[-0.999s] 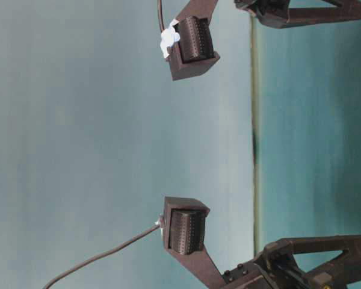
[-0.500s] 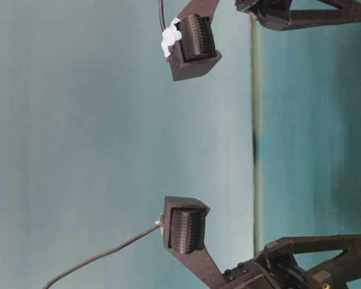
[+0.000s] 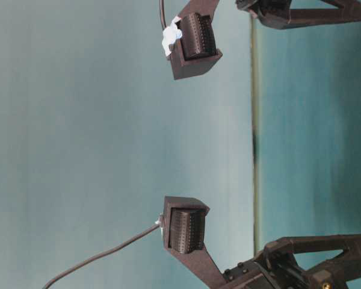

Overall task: Insert the washer onto the shaft with both hands.
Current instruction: 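Close the left gripper on the washer and right gripper on the shaft, then lift the washer and shaft and bring both grippers toward the center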

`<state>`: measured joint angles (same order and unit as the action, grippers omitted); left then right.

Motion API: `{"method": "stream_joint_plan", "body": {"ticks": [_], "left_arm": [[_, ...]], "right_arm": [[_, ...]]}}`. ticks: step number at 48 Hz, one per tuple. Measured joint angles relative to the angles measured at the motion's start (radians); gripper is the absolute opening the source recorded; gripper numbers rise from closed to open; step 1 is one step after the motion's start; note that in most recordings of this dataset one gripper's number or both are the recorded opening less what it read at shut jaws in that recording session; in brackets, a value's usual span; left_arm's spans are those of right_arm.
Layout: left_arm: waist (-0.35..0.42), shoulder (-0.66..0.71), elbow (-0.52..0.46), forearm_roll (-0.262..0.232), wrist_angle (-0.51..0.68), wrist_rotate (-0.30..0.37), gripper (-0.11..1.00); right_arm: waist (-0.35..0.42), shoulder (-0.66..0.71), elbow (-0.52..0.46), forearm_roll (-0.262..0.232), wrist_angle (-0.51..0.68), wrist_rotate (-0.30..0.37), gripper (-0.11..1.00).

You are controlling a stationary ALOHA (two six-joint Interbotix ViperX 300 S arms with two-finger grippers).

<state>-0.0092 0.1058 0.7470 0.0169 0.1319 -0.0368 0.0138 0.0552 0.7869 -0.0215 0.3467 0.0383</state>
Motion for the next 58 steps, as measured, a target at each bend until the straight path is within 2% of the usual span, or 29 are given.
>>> {"method": "stream_joint_plan", "body": {"ticks": [24,40,44,50,58], "left_arm": [[0.000,0.000,-0.002,0.000,-0.005,-0.005,0.85],[-0.002,0.002,-0.002,0.000,-0.006,-0.003,0.67],[-0.002,0.003,-0.002,0.000,-0.008,-0.005,0.58],[-0.005,0.006,-0.002,0.000,-0.008,-0.003,0.38],[-0.005,0.006,-0.003,0.000,-0.008,-0.003,0.36]], "right_arm": [[-0.006,-0.003,0.005,0.000,-0.005,0.000,0.74],[-0.011,-0.008,0.009,0.002,-0.005,0.000,0.53],[-0.011,-0.008,0.009,0.002,-0.005,0.000,0.47],[-0.011,-0.008,0.009,0.003,-0.003,0.002,0.36],[-0.009,-0.008,0.009,0.006,-0.009,0.002,0.15]]}}
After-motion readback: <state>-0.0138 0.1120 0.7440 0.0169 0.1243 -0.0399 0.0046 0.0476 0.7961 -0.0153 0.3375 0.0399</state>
